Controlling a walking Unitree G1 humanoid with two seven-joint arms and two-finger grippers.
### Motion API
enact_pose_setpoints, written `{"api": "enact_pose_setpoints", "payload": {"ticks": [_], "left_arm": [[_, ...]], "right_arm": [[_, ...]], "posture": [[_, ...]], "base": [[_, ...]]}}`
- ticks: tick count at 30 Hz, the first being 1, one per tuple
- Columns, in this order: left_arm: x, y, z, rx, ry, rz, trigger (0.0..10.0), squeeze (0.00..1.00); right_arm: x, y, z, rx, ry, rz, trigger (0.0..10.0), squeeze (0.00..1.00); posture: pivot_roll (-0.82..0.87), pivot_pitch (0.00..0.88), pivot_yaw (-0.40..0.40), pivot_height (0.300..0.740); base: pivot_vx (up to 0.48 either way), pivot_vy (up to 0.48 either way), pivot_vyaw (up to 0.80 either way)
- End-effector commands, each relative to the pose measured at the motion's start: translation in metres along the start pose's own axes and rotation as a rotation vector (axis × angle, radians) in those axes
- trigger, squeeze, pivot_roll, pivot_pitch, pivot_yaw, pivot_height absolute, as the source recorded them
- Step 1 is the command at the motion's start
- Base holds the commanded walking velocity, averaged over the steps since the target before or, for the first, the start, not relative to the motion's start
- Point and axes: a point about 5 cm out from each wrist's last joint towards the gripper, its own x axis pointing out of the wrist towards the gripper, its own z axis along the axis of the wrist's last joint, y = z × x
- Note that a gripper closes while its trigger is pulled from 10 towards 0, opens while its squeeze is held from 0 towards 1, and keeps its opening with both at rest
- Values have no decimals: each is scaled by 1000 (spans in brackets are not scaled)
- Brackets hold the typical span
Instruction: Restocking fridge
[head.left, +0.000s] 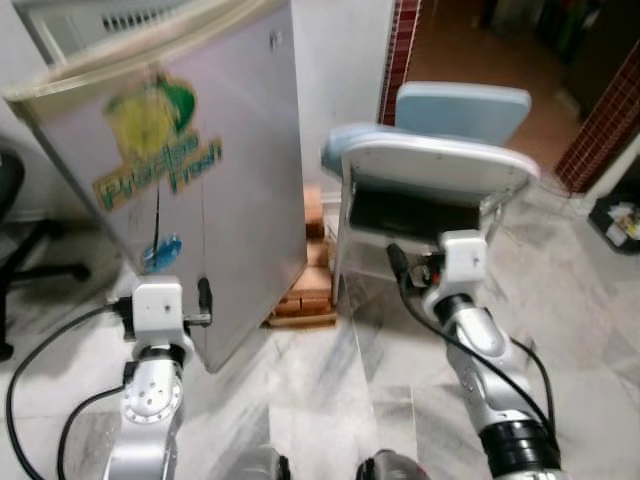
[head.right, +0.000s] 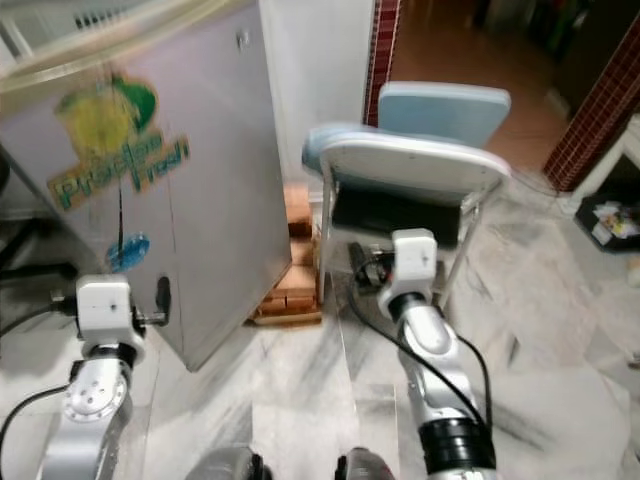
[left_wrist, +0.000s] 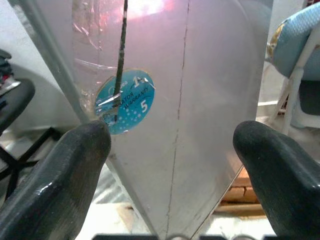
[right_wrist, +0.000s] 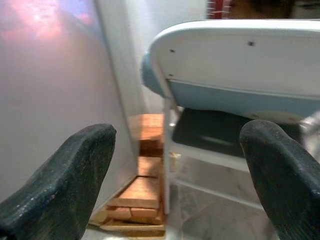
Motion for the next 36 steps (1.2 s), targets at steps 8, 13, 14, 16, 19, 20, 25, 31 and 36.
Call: {"api": "enact_pose_setpoints", "payload": {"ticks": [8,13,14,16,19,20,25,31,36], "left_arm": [[5,7,6,8,-18,16,10000,0],[9,2,9,1,-30,-6,10000,0],[9,2,9,-3,-31,-7,10000,0],[10,1,11,-5,-37,-8,10000,0],[11,-1,9,-1,-34,-15,10000,0],[12,-2,8,1,-33,-18,10000,0],[14,-7,11,7,-48,-40,10000,0],[6,-7,2,7,-21,-53,10000,0],[1,-4,-4,5,-3,-36,10000,0]], "right_arm": [[4,13,2,12,-13,30,10000,0],[6,11,-2,58,13,3,10000,0],[6,11,-2,59,13,1,10000,0],[7,12,-1,55,10,-1,10000,0],[9,15,-1,53,10,0,10000,0],[10,15,-2,53,12,0,10000,0],[10,18,-2,51,12,3,10000,0],[4,16,-9,47,28,-12,10000,0],[0,10,-13,39,42,-23,10000,0]], "posture": [[-36,84,40,740],[-21,81,44,740],[-21,81,44,740],[-20,79,45,740],[-15,73,44,740],[-14,71,44,740],[-16,60,35,740],[-23,69,41,740],[-24,59,35,740]], "base": [[0,480,-800],[0,476,-800],[0,476,-800],[0,476,-800],[0,476,-800],[0,476,-800],[0,476,-800],[0,472,-800],[0,469,-800]]}}
